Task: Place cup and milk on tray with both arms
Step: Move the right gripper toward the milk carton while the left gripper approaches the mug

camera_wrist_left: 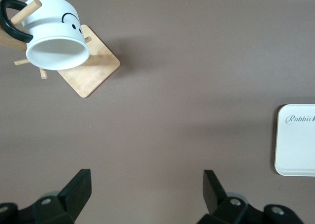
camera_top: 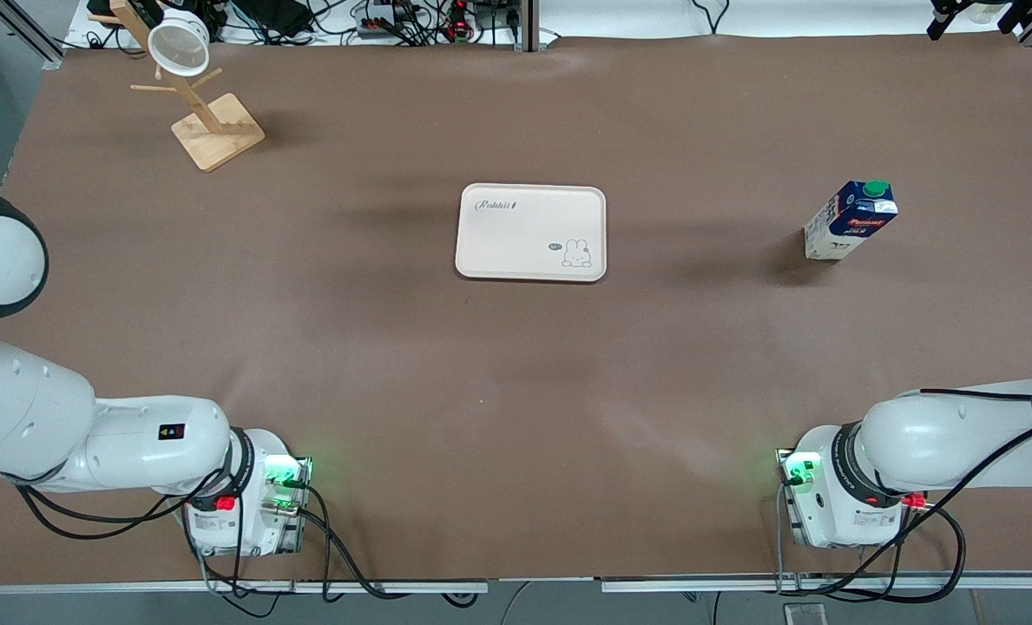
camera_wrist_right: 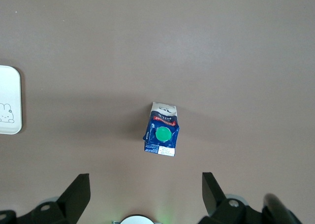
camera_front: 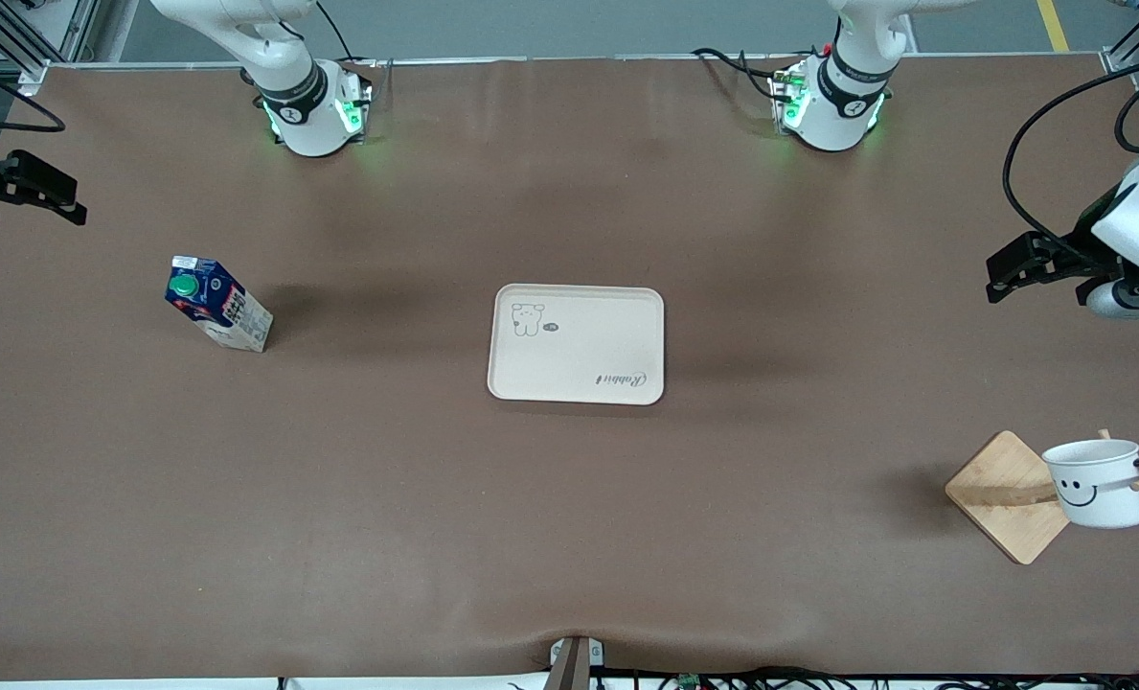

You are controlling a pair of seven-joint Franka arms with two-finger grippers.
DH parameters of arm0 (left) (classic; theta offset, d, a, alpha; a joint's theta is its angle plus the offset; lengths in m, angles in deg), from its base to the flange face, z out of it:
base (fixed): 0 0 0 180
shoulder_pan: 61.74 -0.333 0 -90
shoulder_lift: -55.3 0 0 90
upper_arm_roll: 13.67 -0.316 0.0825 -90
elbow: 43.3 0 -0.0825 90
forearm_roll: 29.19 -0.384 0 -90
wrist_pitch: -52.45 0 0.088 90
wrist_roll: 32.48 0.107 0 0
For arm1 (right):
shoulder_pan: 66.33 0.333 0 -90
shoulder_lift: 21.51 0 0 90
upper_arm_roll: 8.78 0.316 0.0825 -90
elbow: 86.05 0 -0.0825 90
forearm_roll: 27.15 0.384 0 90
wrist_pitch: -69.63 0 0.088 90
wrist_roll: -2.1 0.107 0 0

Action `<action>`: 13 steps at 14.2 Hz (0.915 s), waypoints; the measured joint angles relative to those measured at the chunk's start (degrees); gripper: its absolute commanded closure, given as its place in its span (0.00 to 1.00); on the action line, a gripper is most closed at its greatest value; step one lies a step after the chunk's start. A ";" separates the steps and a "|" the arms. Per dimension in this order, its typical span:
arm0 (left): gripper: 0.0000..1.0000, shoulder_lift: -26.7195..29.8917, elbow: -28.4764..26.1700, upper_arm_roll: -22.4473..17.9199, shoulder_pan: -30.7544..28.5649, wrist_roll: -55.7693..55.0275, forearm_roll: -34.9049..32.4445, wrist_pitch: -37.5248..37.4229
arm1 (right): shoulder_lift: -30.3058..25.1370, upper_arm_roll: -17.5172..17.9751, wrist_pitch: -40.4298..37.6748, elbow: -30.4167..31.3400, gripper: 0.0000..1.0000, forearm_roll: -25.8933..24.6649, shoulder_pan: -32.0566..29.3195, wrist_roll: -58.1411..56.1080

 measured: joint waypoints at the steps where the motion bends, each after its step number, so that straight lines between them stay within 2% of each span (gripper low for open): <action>1: 0.00 0.00 0.00 0.01 0.00 0.00 0.00 0.00 | 0.00 -0.01 0.00 0.00 0.00 0.00 0.00 0.00; 7: 0.00 -0.55 -0.01 -0.08 -0.08 0.00 0.00 -0.08 | 0.05 -0.02 0.00 0.00 0.00 0.01 -0.02 0.00; 13: 0.00 -5.34 0.12 -0.49 -0.59 0.02 -0.15 0.01 | 0.35 -0.12 0.00 0.01 0.00 0.01 -0.27 0.00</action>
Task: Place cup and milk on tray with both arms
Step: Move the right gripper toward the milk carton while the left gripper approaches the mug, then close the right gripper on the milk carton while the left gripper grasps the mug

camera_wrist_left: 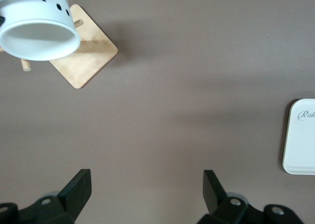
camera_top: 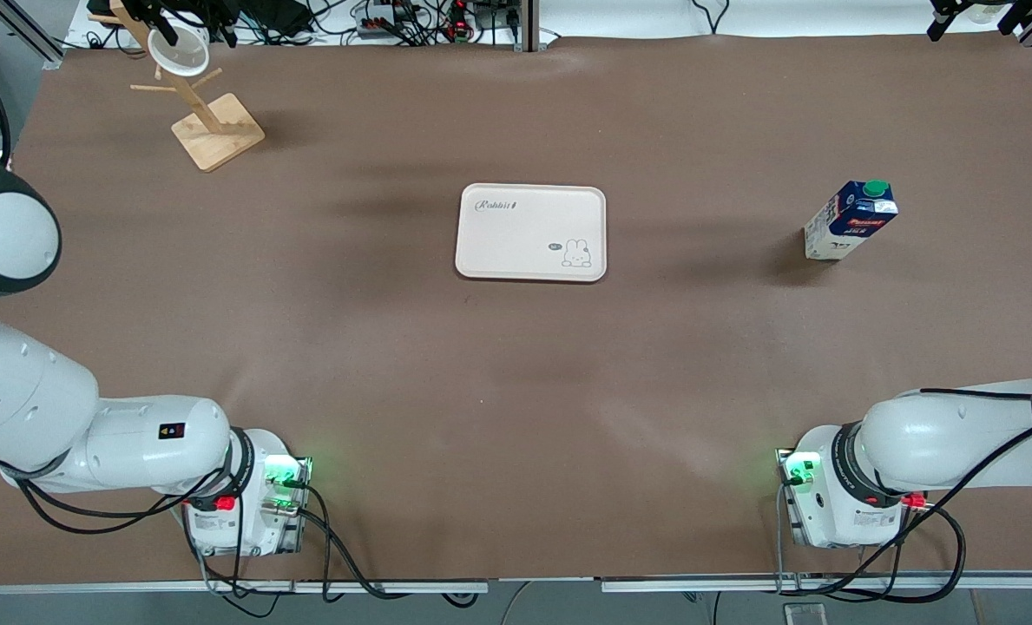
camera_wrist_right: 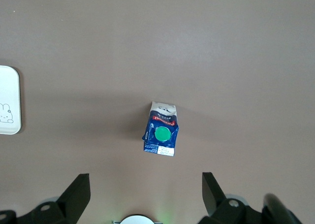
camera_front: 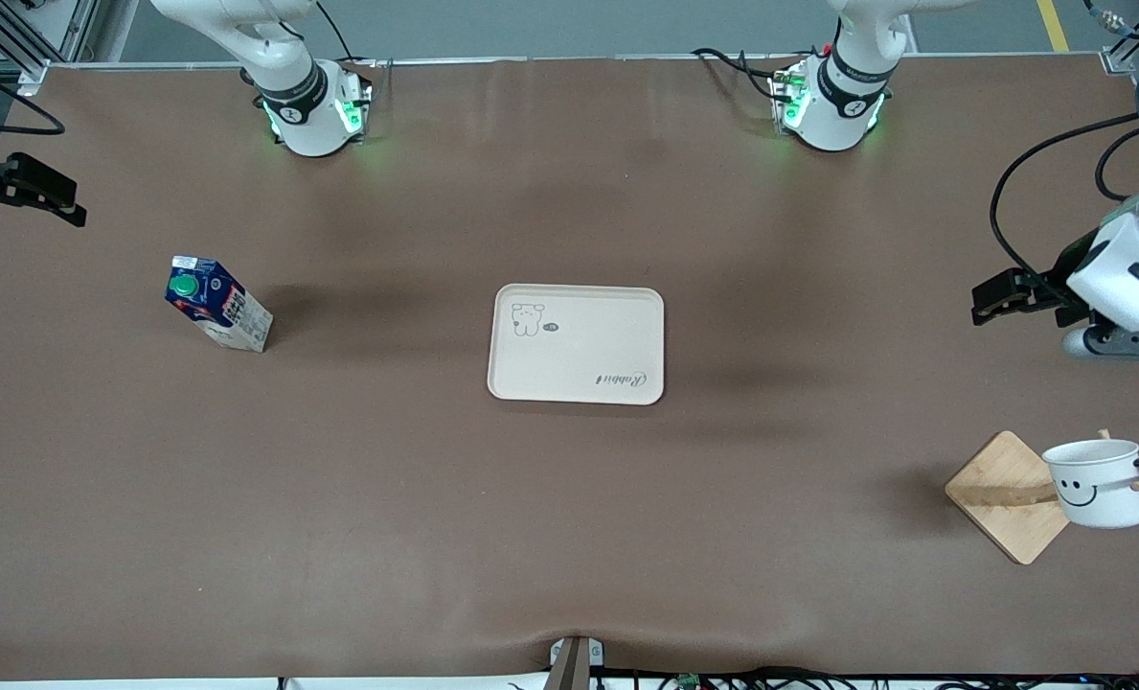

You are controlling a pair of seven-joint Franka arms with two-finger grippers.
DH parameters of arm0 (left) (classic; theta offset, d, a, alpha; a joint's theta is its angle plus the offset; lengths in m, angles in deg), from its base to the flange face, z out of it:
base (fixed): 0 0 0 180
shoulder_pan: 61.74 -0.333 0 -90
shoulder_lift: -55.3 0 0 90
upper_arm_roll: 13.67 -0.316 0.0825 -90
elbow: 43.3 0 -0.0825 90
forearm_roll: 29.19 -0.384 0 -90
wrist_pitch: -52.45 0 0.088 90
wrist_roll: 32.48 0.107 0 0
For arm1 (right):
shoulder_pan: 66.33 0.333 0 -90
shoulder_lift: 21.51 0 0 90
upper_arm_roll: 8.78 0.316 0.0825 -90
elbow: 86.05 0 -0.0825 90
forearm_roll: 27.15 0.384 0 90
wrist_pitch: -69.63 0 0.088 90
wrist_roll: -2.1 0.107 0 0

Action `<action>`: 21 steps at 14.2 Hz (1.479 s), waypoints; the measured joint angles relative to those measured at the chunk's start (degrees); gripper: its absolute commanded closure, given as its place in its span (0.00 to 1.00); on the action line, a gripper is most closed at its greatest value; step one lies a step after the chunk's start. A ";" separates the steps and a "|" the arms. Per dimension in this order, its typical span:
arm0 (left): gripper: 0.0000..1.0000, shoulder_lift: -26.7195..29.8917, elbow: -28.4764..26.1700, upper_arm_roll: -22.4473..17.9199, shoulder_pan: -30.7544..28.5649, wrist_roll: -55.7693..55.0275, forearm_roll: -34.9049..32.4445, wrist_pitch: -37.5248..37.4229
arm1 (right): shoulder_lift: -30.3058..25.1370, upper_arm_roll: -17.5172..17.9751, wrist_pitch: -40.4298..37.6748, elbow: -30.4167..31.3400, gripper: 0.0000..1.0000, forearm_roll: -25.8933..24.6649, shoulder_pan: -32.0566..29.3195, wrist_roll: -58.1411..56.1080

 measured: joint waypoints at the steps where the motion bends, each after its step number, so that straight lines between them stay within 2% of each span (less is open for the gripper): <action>1: 0.00 -0.61 0.05 -0.03 -0.01 0.01 -0.73 0.08 | 0.13 -0.05 0.00 0.00 0.00 0.00 -0.20 0.00; 5: 0.00 -3.21 2.13 -0.05 -0.03 0.01 -6.63 0.85 | 0.44 -0.11 0.21 0.00 0.00 0.00 -0.50 0.00; 7: 0.00 -4.22 2.99 -0.05 -0.04 -0.08 -7.21 2.14 | 0.60 -0.10 0.33 0.00 0.00 0.00 -0.50 -0.07; 11: 0.00 -6.70 2.78 -0.14 -2.37 -0.57 -7.36 12.10 | 1.59 -0.10 0.59 -0.06 0.00 0.00 -0.62 -0.10; 15: 0.00 -9.22 -0.72 -0.15 -4.22 -3.30 -7.36 25.14 | 3.17 -0.11 0.72 -0.06 0.00 0.00 -1.07 -0.10; 21: 0.00 -11.60 -2.68 0.25 -3.71 -13.54 -7.36 32.21 | 4.24 0.21 0.79 -0.09 0.00 0.28 -0.87 -0.10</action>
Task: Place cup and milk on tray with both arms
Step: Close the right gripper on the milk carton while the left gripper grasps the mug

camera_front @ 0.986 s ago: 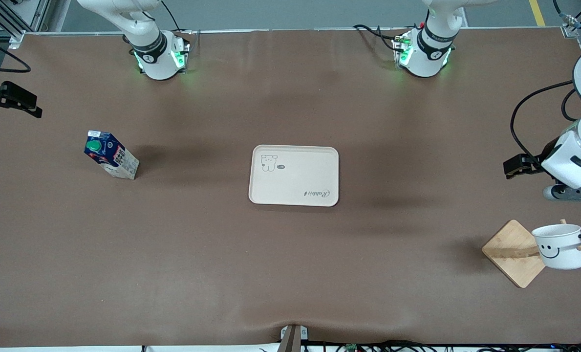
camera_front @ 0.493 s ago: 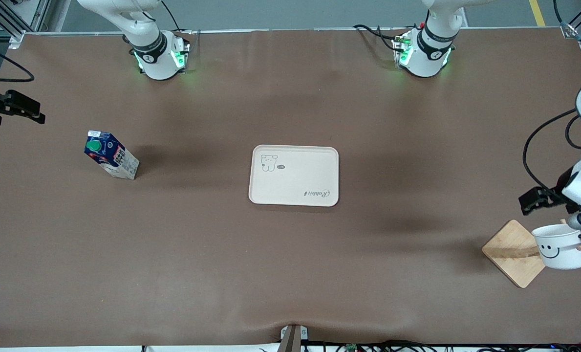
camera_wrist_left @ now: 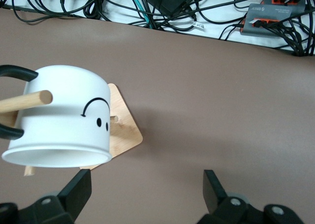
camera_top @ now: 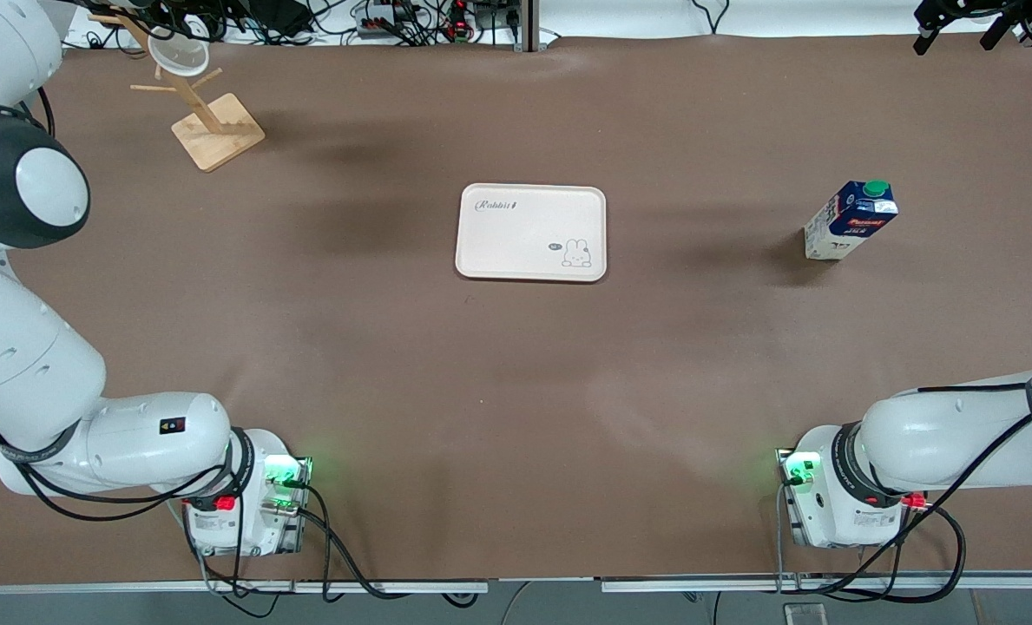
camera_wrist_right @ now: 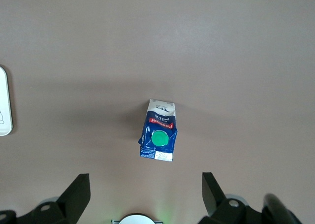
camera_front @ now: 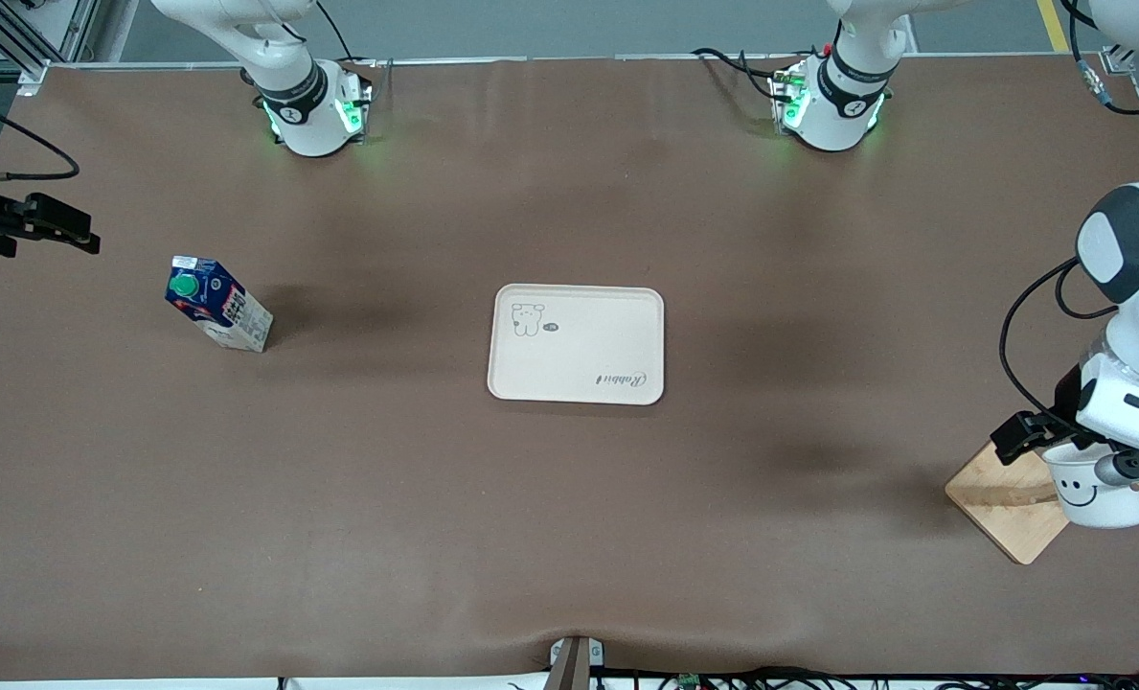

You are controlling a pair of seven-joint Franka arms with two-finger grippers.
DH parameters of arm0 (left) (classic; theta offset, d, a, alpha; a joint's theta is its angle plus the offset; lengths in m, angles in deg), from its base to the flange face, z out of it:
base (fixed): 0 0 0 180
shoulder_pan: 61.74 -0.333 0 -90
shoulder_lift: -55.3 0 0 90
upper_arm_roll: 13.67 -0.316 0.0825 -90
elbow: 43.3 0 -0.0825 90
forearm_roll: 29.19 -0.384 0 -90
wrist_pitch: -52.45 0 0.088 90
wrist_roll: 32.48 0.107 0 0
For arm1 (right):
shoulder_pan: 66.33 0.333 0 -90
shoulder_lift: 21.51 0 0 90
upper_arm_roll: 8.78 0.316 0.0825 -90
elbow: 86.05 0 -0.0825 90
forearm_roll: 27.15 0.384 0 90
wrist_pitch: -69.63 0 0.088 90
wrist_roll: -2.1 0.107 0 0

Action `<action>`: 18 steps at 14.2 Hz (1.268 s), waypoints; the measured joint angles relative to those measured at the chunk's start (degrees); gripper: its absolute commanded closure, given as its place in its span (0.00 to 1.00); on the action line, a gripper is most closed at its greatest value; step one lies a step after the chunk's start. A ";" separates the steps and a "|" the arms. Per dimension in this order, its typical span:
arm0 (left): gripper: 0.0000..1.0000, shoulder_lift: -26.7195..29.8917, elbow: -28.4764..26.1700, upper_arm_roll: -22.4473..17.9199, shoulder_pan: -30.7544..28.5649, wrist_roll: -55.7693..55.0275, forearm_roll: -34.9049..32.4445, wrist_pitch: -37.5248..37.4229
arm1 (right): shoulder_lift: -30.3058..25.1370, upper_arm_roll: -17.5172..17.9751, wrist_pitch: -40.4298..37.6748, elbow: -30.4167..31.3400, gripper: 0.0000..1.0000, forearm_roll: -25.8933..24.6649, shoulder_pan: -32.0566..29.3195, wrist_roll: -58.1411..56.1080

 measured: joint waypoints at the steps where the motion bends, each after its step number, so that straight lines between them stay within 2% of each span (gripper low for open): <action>1: 0.00 -0.33 0.01 -0.05 -0.12 -0.05 0.00 0.51 | 0.46 0.07 -0.07 0.06 0.00 0.28 0.02 0.00; 7: 0.00 -0.73 0.06 -0.17 -0.17 -0.04 -0.04 0.98 | 10.27 -0.05 3.49 2.27 0.00 1.30 -0.23 0.00; 13: 0.00 -0.99 -0.04 -0.48 -1.21 -1.75 -0.04 0.95 | 9.18 -0.54 9.35 12.71 0.00 1.30 -1.32 0.28; 16: 0.00 -1.00 -0.07 -0.48 -1.39 -3.37 -0.86 1.25 | 8.20 -0.57 10.30 16.86 0.00 1.29 -1.65 4.04; 18: 0.00 -1.05 -0.90 -0.48 -1.41 -5.05 -1.69 3.96 | 7.75 -0.56 11.61 18.91 0.00 1.29 -1.65 4.88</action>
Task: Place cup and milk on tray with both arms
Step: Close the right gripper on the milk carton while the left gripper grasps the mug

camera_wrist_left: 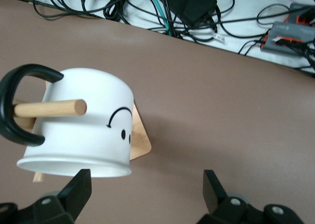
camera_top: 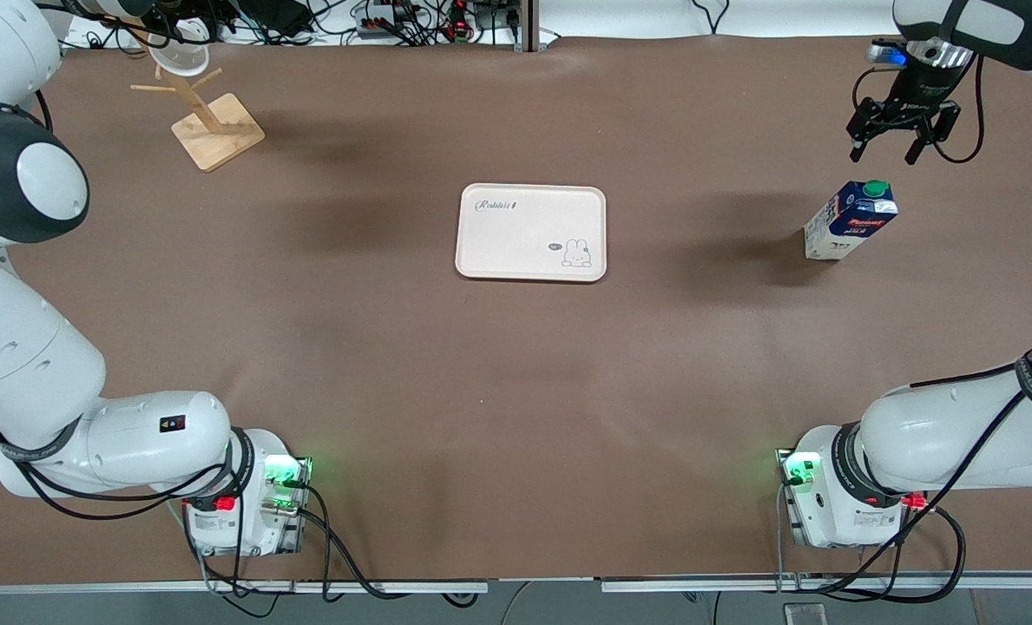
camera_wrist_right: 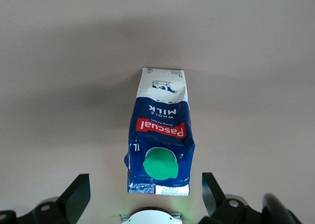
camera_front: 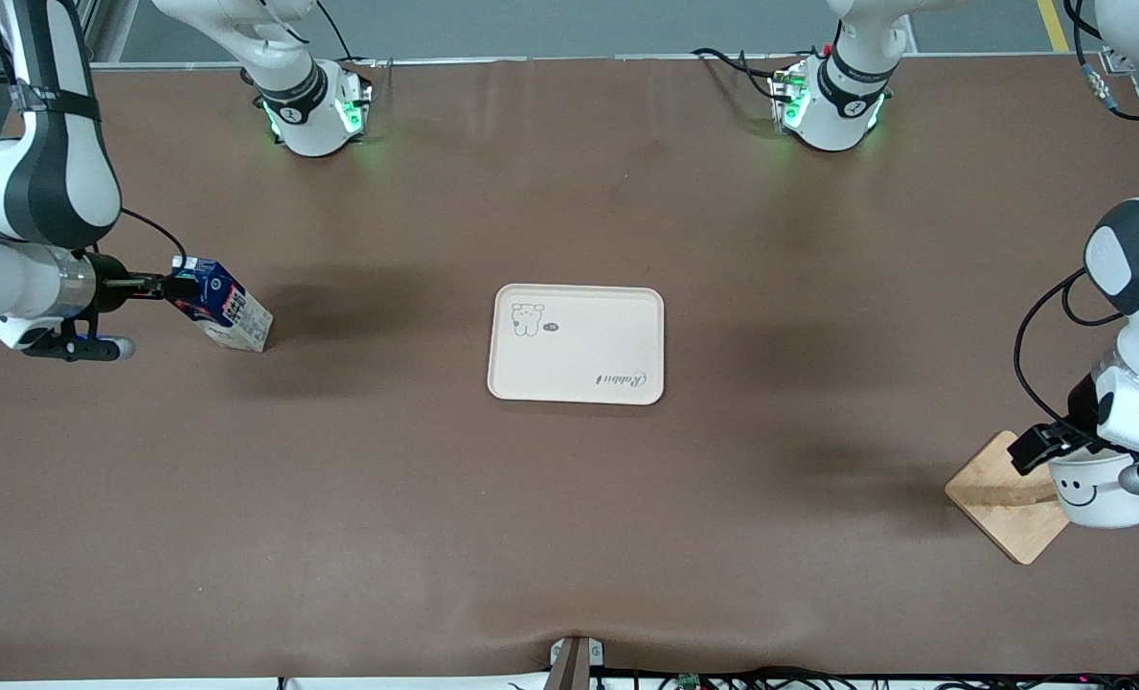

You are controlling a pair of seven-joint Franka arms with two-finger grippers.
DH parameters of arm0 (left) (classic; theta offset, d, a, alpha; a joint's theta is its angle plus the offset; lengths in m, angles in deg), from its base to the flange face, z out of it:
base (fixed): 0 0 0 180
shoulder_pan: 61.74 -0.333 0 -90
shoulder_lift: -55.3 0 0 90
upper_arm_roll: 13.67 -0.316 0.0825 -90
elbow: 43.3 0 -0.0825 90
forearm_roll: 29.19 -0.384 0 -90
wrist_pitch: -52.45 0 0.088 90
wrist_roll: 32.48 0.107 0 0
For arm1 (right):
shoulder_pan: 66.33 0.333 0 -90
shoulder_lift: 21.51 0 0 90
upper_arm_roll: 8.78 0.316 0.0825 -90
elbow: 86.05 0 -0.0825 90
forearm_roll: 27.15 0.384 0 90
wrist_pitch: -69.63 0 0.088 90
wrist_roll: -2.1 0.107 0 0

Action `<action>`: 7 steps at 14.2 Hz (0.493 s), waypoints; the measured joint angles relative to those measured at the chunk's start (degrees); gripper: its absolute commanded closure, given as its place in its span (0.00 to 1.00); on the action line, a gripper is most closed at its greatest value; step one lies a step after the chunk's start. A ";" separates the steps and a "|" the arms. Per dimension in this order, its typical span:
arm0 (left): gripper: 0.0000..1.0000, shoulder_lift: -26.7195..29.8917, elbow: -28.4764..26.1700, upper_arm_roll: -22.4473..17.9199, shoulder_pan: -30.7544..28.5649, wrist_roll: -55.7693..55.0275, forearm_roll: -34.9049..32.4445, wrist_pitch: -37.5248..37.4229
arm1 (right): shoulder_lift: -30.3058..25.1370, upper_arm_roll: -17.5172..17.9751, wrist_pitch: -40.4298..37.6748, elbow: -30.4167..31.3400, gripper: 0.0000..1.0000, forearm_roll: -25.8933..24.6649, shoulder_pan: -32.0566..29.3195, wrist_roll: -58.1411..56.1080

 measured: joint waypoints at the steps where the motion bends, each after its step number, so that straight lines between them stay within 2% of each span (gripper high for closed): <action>1: 0.00 -0.06 -1.04 -0.01 -0.03 -0.91 -1.01 2.30 | -0.22 0.00 0.71 0.96 0.00 0.00 0.00 0.16; 3: 0.00 -0.34 -3.27 -0.02 -0.12 -3.74 -4.51 6.55 | -1.01 0.00 3.09 3.40 0.00 0.00 0.00 0.42; 6: 0.01 -0.80 -4.65 -0.02 -0.12 -7.57 -8.47 8.81 | -2.26 -0.03 5.98 7.06 0.00 0.00 -0.17 0.61; 7: 0.11 -0.88 -4.78 -0.02 -0.12 -8.06 -9.56 9.07 | -2.52 -0.04 6.40 7.74 0.00 -0.01 -0.27 0.64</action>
